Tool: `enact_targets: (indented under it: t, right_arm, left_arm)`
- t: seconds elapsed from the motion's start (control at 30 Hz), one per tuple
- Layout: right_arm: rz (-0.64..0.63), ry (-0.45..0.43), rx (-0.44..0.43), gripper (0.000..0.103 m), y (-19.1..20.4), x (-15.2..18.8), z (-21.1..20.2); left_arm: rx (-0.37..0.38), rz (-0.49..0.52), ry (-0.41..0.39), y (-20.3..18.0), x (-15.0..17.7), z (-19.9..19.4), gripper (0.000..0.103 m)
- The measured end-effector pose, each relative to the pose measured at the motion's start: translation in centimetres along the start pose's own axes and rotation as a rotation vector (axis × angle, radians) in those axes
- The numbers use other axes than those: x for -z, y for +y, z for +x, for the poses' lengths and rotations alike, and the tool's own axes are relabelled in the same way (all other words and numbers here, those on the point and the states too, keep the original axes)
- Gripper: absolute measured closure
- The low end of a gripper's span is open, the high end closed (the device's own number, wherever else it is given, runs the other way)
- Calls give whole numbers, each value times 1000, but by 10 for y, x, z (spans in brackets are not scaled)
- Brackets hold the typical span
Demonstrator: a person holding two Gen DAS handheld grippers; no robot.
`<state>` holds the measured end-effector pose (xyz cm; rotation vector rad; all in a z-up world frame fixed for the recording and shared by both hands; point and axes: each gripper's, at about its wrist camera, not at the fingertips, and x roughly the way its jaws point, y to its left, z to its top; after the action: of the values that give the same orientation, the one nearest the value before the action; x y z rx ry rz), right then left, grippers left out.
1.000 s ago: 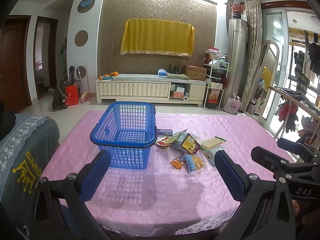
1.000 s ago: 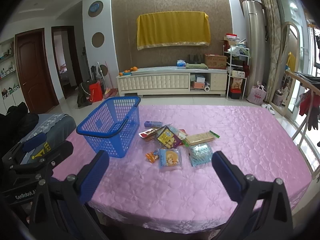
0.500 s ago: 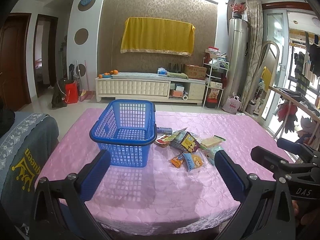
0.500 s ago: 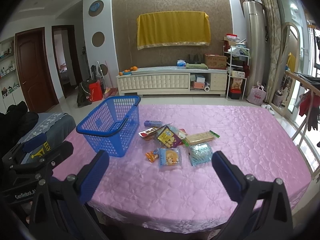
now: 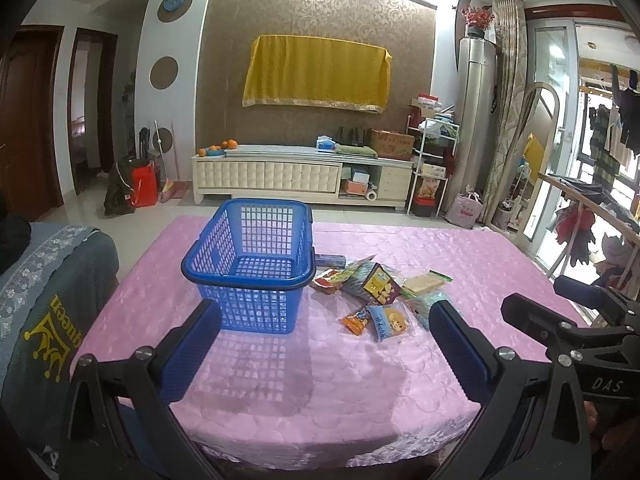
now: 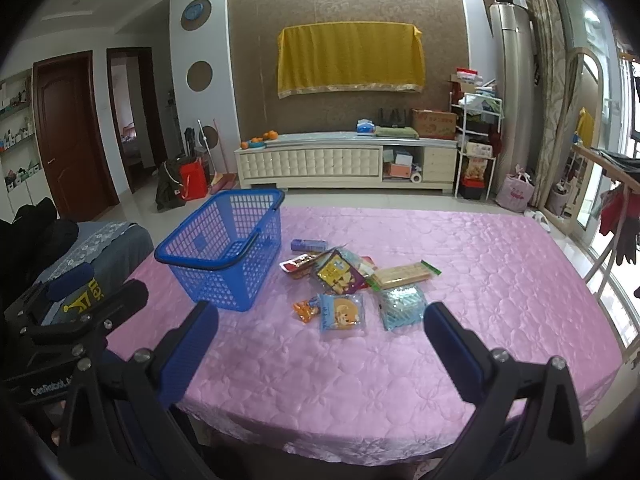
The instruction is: Organize snacks
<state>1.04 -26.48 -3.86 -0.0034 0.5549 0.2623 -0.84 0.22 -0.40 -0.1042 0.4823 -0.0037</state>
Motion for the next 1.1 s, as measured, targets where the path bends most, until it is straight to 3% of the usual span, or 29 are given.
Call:
enact_targets:
  t: [1.1]
  right_arm:
    - [-10, 7, -10, 0, 1, -11, 0]
  left_arm:
    - [-7, -1, -1, -2, -7, 1, 0]
